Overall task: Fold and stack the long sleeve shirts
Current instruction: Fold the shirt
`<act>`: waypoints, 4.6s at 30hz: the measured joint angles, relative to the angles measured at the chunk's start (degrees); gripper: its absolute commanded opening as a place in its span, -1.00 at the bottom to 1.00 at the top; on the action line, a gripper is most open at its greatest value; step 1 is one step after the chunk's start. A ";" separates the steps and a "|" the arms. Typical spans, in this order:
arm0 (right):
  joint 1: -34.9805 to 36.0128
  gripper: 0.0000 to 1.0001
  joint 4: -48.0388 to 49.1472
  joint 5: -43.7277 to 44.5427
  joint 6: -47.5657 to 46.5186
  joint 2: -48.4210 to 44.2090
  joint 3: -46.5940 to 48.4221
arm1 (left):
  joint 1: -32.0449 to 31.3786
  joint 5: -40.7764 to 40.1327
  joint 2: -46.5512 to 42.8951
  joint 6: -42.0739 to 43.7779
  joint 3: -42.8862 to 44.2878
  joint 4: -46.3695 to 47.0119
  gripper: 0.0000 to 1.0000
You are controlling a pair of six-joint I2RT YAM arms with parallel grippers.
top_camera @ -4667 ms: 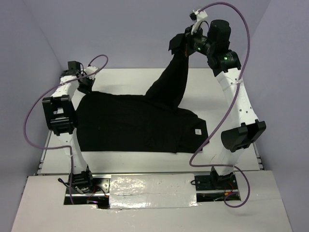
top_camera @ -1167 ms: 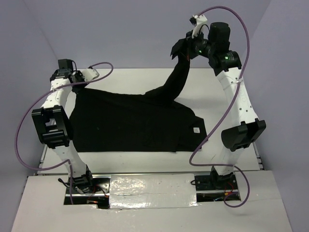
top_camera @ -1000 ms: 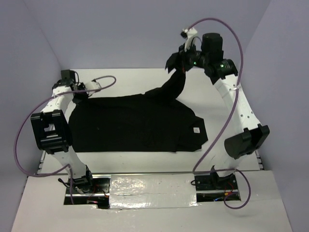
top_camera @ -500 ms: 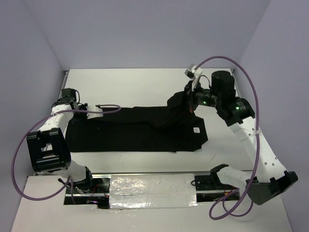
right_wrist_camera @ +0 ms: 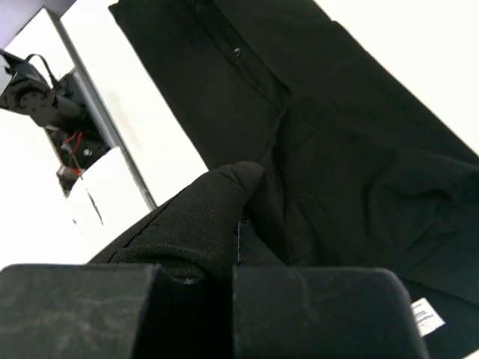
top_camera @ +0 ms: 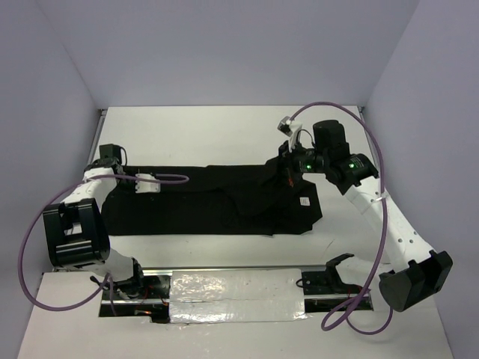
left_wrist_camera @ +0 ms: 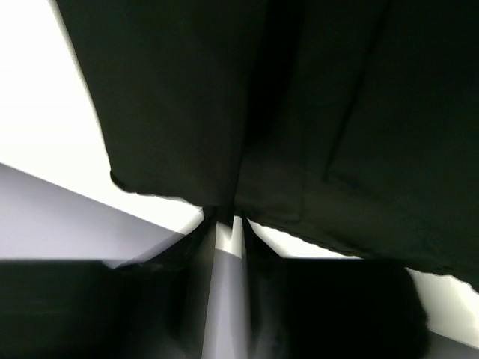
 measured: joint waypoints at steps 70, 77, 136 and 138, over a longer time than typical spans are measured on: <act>-3.50 0.15 24.90 -2.14 25.73 17.16 -14.32 | -52.54 11.63 16.02 -57.31 41.03 2.08 -1.00; -3.87 0.17 22.71 2.34 20.98 11.96 -14.32 | -52.59 3.76 16.22 -44.92 54.07 -2.75 -1.00; -11.85 0.05 22.91 18.71 24.35 4.72 -20.48 | -61.99 -12.85 24.92 -59.78 51.91 -18.56 -1.00; -11.85 0.05 22.71 18.88 24.09 2.86 -21.27 | -63.56 -11.47 25.57 -62.64 51.89 -20.61 -1.00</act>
